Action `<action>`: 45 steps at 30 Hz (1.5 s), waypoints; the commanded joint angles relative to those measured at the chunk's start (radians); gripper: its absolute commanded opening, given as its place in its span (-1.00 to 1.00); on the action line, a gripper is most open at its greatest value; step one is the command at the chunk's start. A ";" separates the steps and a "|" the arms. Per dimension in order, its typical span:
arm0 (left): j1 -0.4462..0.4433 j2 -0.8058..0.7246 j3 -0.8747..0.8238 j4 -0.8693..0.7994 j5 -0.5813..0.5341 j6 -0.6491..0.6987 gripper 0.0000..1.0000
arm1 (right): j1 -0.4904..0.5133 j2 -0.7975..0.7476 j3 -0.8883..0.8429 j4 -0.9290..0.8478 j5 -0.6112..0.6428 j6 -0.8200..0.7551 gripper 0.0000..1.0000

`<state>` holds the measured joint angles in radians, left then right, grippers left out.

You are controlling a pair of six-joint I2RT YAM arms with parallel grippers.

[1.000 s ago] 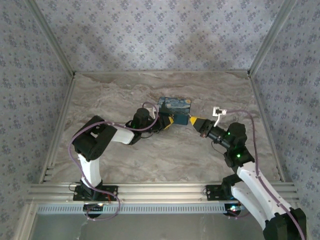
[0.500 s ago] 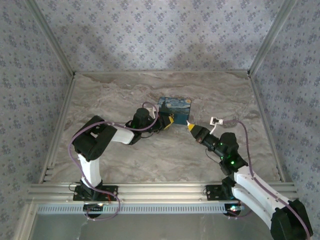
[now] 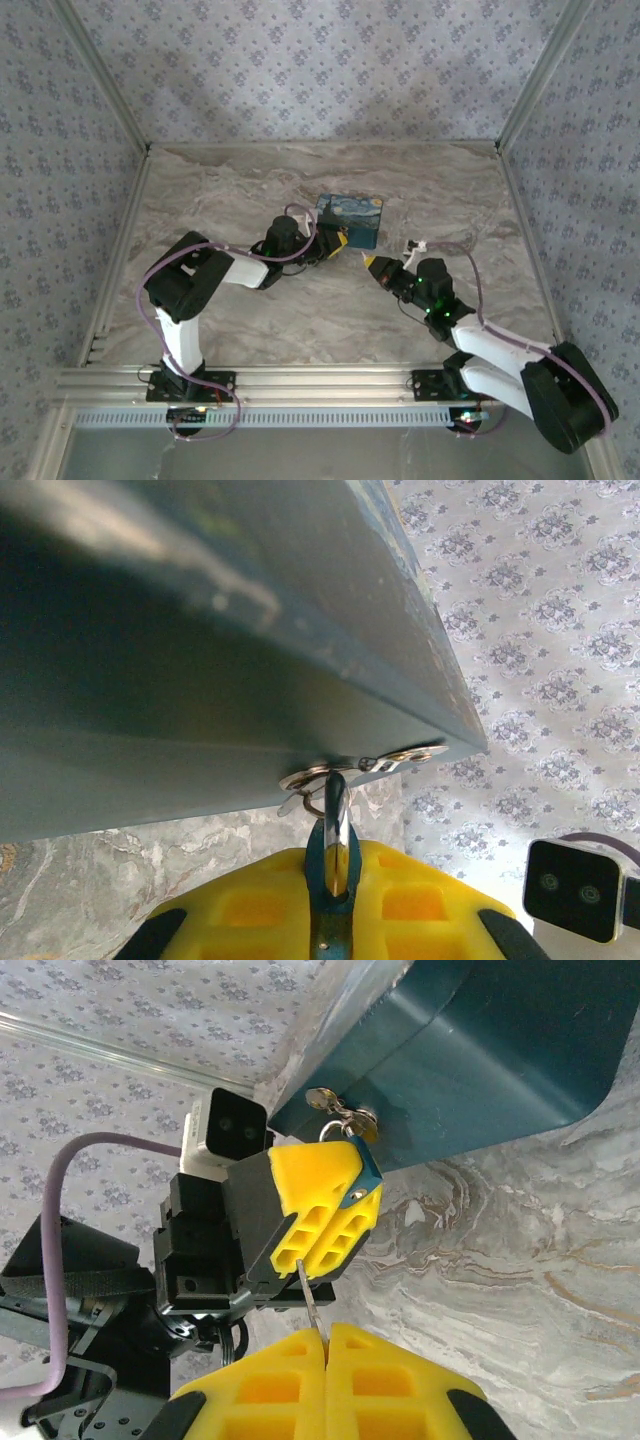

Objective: Unlock a padlock with a key

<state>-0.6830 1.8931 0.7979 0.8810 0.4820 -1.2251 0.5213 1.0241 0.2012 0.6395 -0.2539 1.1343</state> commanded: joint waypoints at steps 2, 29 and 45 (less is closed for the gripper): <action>-0.007 -0.040 0.020 0.073 0.026 -0.013 -0.79 | 0.020 0.051 0.014 0.115 0.037 0.019 -1.00; -0.006 -0.039 0.018 0.104 0.033 -0.028 -0.78 | 0.036 0.458 0.066 0.500 -0.002 0.104 -1.00; -0.006 -0.027 0.021 0.118 0.036 -0.041 -0.79 | 0.036 0.569 0.071 0.645 -0.009 0.160 -1.00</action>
<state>-0.6830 1.8927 0.7979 0.9253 0.4862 -1.2617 0.5526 1.5810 0.2562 1.2373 -0.2584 1.2800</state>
